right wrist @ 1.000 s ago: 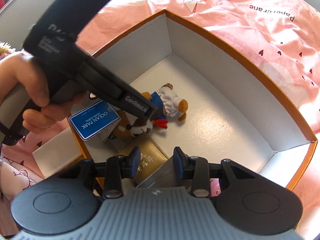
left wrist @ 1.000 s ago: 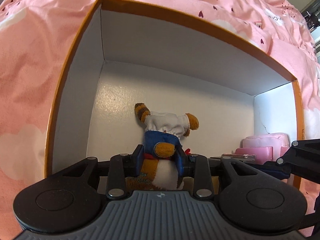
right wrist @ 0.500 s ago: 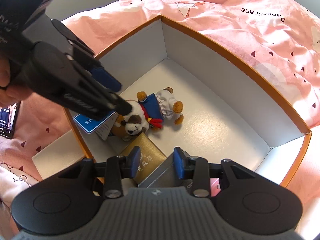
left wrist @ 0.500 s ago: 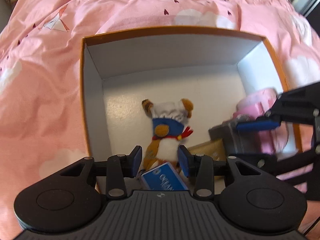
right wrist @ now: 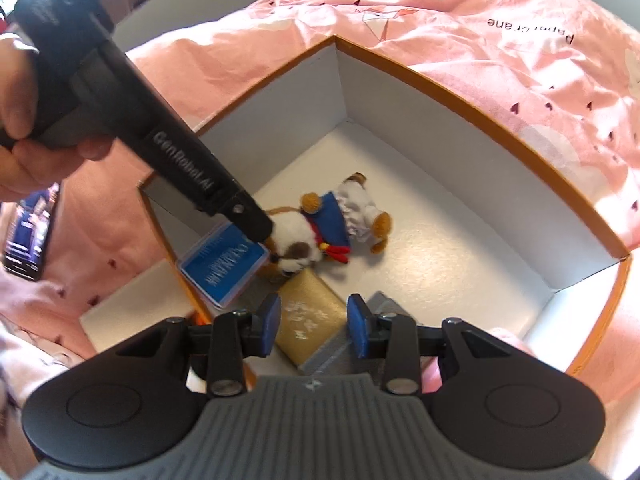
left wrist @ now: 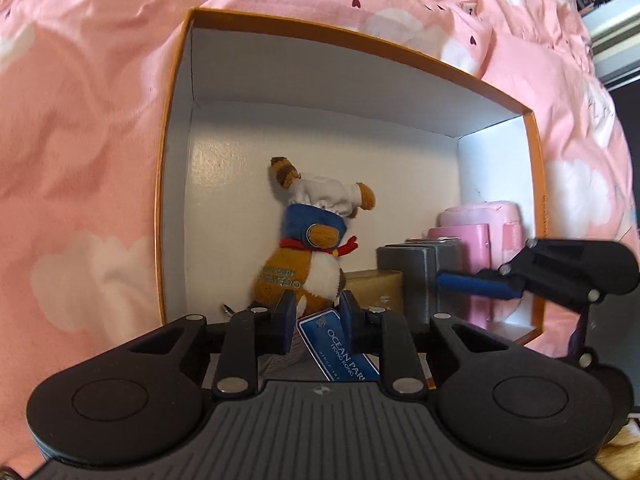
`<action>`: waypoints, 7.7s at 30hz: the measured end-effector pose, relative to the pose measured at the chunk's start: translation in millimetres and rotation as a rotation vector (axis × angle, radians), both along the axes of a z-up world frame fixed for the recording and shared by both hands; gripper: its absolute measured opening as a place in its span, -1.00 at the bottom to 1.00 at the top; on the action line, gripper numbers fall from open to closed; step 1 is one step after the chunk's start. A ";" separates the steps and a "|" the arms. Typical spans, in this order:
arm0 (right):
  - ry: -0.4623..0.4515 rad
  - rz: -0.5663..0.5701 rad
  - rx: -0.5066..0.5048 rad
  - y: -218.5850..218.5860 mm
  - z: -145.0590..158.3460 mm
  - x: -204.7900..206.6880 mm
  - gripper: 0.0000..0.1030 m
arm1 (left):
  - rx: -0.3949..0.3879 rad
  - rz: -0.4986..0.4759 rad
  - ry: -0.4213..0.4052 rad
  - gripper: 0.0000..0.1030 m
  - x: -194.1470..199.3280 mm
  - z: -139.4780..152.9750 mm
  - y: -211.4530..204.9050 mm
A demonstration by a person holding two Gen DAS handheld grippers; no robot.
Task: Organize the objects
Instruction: 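Lower the blue card into the box with the left tool and open it, then withdraw both tools from the box, then grasp the white-and-black plush keychain with the right tool while the left grasps the white box, then carry the plush keychain and white box over into the box, then release the white box inside the box with the left tool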
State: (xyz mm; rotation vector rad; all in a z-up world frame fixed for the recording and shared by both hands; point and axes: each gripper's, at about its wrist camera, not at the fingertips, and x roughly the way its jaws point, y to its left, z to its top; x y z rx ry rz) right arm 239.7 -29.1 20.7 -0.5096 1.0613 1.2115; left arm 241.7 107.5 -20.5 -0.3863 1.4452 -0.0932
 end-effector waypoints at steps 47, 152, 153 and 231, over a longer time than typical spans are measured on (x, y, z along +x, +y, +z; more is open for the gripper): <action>0.136 -0.102 -0.098 37.3 -12.8 3.3 -0.20 | 0.250 -0.458 -0.117 -0.90 -11.2 -13.9 -39.1; 0.402 -0.807 -0.053 -71.9 -81.4 -125.8 0.45 | 0.172 0.140 -0.237 -0.35 -179.7 -30.4 -24.4; 0.400 -0.804 -0.052 -68.0 -83.6 -125.9 0.44 | 0.172 0.140 -0.238 -0.35 -180.0 -30.3 -24.2; 0.196 -0.480 0.196 -13.0 23.1 9.8 0.16 | 0.654 -1.117 -0.569 -0.14 17.7 11.7 -55.1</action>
